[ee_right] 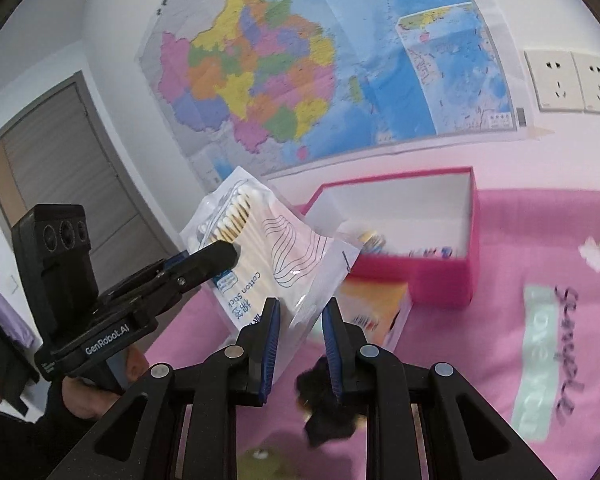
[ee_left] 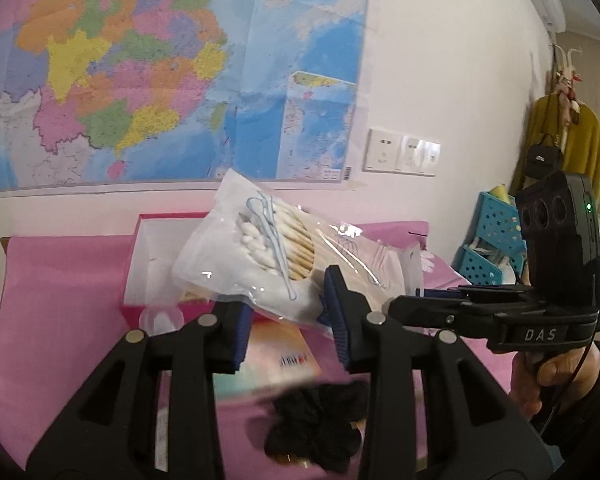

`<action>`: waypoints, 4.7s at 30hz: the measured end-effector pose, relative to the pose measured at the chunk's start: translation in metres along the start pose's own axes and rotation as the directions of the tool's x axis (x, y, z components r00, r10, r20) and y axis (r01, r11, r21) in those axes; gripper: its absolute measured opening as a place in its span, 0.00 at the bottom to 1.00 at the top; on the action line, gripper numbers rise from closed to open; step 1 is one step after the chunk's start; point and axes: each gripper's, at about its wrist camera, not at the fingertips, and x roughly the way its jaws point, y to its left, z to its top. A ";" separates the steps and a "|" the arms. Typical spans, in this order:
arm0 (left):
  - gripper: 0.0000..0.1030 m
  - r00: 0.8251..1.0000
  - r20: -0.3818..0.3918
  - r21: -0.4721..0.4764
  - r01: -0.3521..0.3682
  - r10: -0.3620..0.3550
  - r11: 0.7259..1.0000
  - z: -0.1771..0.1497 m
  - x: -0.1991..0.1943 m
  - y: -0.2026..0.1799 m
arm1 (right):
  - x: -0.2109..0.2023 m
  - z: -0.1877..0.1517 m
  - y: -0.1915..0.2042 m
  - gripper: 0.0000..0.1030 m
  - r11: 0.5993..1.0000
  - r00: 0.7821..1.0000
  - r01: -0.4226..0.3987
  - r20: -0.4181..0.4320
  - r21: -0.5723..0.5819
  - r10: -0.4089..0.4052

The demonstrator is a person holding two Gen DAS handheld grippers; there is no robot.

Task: Organize soft objects
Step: 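Lift the cotton swab bag with the left tool into the pink box, release, then move the left tool back toward the green turtle plush, then grasp the green turtle plush with the left tool, then carry the turtle plush into the pink box and open the left tool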

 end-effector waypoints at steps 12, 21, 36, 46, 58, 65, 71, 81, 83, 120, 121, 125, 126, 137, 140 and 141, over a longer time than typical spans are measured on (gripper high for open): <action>0.39 0.989 -0.111 -0.003 -0.101 0.100 0.995 0.042 0.097 0.036 | 0.085 0.077 -0.056 0.20 0.999 0.993 0.047 -0.111 0.015 -0.045; 0.53 0.952 -0.275 -0.059 -0.158 0.136 0.986 0.047 0.165 0.065 | 0.152 0.115 -0.076 0.26 0.986 0.965 0.164 -0.202 -0.032 -0.167; 0.85 0.955 -0.242 -0.111 -0.202 0.171 0.973 0.049 0.122 0.072 | 0.113 0.100 -0.099 0.72 0.961 0.951 0.277 -0.145 0.002 -0.273; 1.00 0.965 -0.115 0.053 -0.231 0.235 0.972 0.029 0.027 0.015 | 0.004 0.057 -0.023 0.92 0.978 0.986 0.168 0.039 -0.122 -0.165; 1.00 0.937 -0.187 0.054 -0.290 0.295 0.955 -0.066 -0.032 -0.009 | -0.044 -0.063 -0.008 0.93 0.983 0.985 0.171 -0.028 -0.070 -0.173; 1.00 0.924 -0.235 0.025 -0.303 0.300 0.953 -0.105 -0.048 -0.016 | -0.052 -0.101 0.003 0.93 0.985 0.984 0.166 -0.050 -0.052 -0.168; 1.00 0.921 -0.264 0.015 -0.294 0.287 0.956 -0.126 -0.057 -0.022 | -0.053 -0.121 0.012 0.93 0.988 0.986 0.148 -0.065 -0.048 -0.151; 1.00 0.932 -0.292 -0.030 -0.235 0.217 0.971 -0.163 -0.078 -0.026 | -0.043 -0.150 0.016 0.93 0.993 0.987 0.113 -0.113 -0.020 -0.115; 1.00 0.927 -0.313 -0.026 -0.225 0.206 0.974 -0.170 -0.072 -0.029 | -0.041 -0.153 0.016 0.93 0.994 0.987 0.109 -0.120 -0.016 -0.111; 0.79 0.933 -0.356 -0.084 0.031 -0.059 0.996 -0.191 -0.023 -0.048 | 0.010 -0.142 -0.023 0.36 0.981 0.989 0.065 -0.145 0.183 -0.038; 0.76 0.932 -0.355 -0.084 0.043 -0.070 0.996 -0.191 -0.023 -0.050 | 0.010 -0.142 -0.024 0.35 0.980 0.989 0.061 -0.143 0.188 -0.035; 0.73 0.932 -0.354 -0.075 0.056 -0.079 0.996 -0.189 -0.024 -0.051 | 0.010 -0.143 -0.028 0.30 0.977 0.991 0.048 -0.136 0.208 -0.020; 0.71 0.931 -0.355 -0.079 0.057 -0.082 0.995 -0.189 -0.025 -0.051 | 0.009 -0.142 -0.029 0.29 0.977 0.991 0.046 -0.133 0.210 -0.018; 0.68 0.952 -0.296 -0.055 0.059 -0.072 0.997 -0.164 -0.037 -0.049 | -0.004 -0.124 -0.014 0.24 0.986 0.997 0.040 -0.074 0.160 -0.028; 0.68 0.959 -0.276 -0.036 0.052 -0.060 0.998 -0.152 -0.037 -0.049 | -0.006 -0.114 -0.010 0.24 0.989 0.998 0.035 -0.054 0.145 -0.028; 0.68 0.962 -0.268 -0.031 0.051 -0.057 0.998 -0.146 -0.037 -0.048 | -0.007 -0.110 -0.008 0.24 0.990 0.998 0.037 -0.047 0.138 -0.030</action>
